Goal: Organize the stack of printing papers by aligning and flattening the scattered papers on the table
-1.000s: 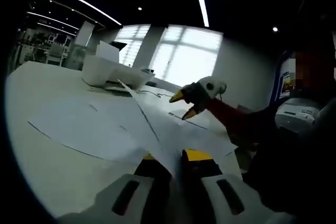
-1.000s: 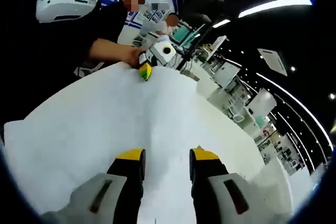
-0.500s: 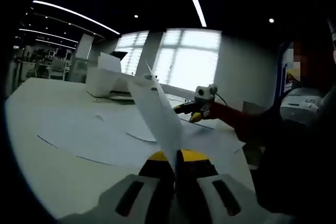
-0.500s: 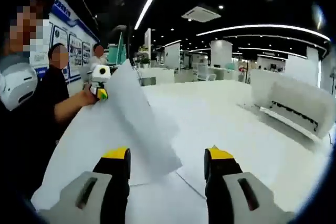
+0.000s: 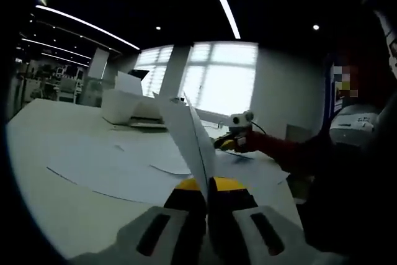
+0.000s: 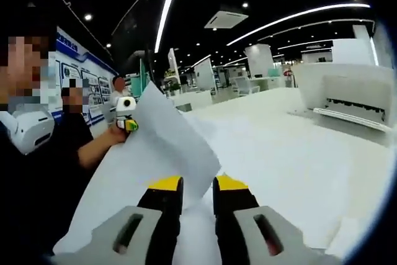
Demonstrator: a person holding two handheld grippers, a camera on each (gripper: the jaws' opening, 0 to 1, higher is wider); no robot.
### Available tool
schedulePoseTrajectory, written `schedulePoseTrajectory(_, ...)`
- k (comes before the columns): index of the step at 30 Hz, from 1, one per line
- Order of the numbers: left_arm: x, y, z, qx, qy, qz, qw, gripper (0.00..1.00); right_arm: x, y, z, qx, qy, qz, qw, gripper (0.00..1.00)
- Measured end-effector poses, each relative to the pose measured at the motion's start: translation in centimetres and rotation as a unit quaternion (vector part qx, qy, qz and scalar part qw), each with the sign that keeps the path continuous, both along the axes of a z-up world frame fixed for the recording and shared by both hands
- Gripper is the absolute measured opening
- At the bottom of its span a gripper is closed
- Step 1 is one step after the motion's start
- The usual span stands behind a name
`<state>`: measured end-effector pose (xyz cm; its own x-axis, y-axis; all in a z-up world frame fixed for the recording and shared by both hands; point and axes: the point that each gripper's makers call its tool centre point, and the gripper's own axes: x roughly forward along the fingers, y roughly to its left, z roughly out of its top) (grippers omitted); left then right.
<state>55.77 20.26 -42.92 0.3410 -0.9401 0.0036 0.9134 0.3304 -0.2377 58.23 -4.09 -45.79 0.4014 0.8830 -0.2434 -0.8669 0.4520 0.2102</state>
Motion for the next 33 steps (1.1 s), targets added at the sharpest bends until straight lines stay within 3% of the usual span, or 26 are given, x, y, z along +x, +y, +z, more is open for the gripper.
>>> schedulePoseTrajectory(4,0.2,0.0,-0.2,0.003,0.003,0.002,1.0,0.07,-0.5,-0.1,0.8,0.016,-0.006,0.011,0.9998,0.03)
schedulePoseTrajectory(8,0.1,-0.2,-0.3,0.008,0.004,0.002,1.0,0.07,-1.0,0.7,1.2,0.036,-0.011,0.036,0.9987,0.02)
schedulePoseTrajectory(14,0.2,-0.2,-0.4,0.009,0.005,0.002,0.9999,0.08,-1.3,1.5,0.9,0.017,-0.017,0.052,0.9983,0.0)
schedulePoseTrajectory(19,0.2,-0.3,-0.5,0.009,0.006,0.003,0.9999,0.19,-1.3,1.5,0.9,0.011,-0.02,0.054,0.9983,0.0)
schedulePoseTrajectory(22,0.2,-0.7,-0.7,0.014,0.012,-0.003,0.9998,0.2,-1.1,1.2,2.3,-0.029,-0.062,0.065,0.9955,0.0)
schedulePoseTrajectory(25,0.0,-0.7,-0.7,0.013,0.013,-0.006,0.9998,0.22,-1.0,1.1,2.6,-0.056,-0.073,0.078,0.9927,0.0)
schedulePoseTrajectory(33,0.1,-0.6,-0.6,0.011,0.013,-0.008,0.9998,0.23,-0.4,0.0,3.9,-0.087,-0.089,0.094,0.9877,0.0)
